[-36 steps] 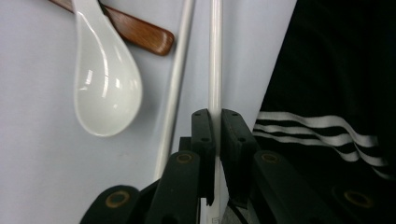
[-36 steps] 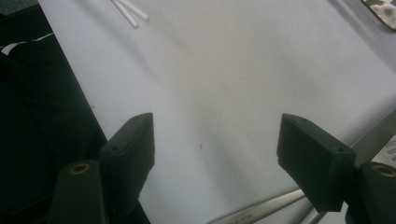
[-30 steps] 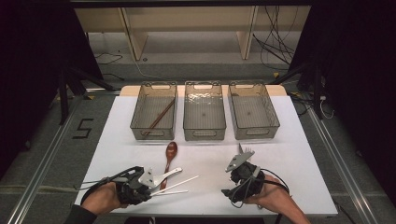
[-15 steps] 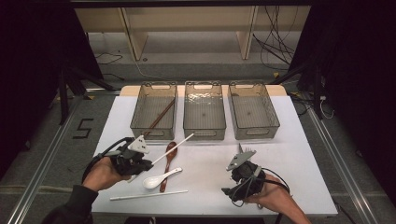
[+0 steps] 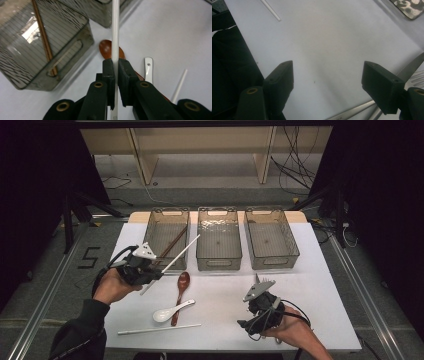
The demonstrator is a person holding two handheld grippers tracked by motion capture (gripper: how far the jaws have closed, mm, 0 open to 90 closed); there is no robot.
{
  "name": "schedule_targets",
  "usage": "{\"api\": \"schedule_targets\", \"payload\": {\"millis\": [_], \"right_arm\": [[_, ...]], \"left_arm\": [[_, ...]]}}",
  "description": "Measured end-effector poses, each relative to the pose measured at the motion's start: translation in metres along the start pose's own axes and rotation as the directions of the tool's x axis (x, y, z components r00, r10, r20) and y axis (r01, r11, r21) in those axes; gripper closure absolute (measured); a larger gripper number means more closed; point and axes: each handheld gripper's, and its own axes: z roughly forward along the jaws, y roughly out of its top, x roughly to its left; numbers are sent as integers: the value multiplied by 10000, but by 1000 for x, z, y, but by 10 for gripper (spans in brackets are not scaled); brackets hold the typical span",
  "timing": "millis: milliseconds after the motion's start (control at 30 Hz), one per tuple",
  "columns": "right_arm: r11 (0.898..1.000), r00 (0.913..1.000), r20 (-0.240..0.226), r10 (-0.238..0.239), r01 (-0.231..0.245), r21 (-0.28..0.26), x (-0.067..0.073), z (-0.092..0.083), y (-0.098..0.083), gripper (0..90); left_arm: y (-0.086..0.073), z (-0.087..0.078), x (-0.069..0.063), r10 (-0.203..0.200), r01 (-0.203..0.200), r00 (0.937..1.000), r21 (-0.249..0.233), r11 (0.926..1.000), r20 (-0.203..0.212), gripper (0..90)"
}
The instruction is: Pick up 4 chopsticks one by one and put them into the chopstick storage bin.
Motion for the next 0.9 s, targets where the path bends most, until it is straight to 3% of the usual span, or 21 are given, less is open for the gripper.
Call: {"api": "schedule_targets", "payload": {"millis": [300, 433, 767, 900], "right_arm": [[10000, 10000, 4, -37, 37, -61, -1, 0, 0, 263], [10000, 9999, -48, -92, 91, -35, -1, 0, 0, 264], [10000, 10000, -52, -22, 22, -63, -1, 0, 0, 264], [10000, 10000, -58, -73, 73, -24, -2, -1, 0, 264]], "left_arm": [[20, 4, 30, -623, 611, 9968, -248, 9978, -498, 838], [32, 7, 45, -668, 646, 9944, -289, 9975, -821, 838], [47, 19, 81, -1400, 1341, 9783, -486, 9898, -1530, 838], [47, 24, 92, -1843, 1751, 9712, -718, 9819, -1509, 838]]}}
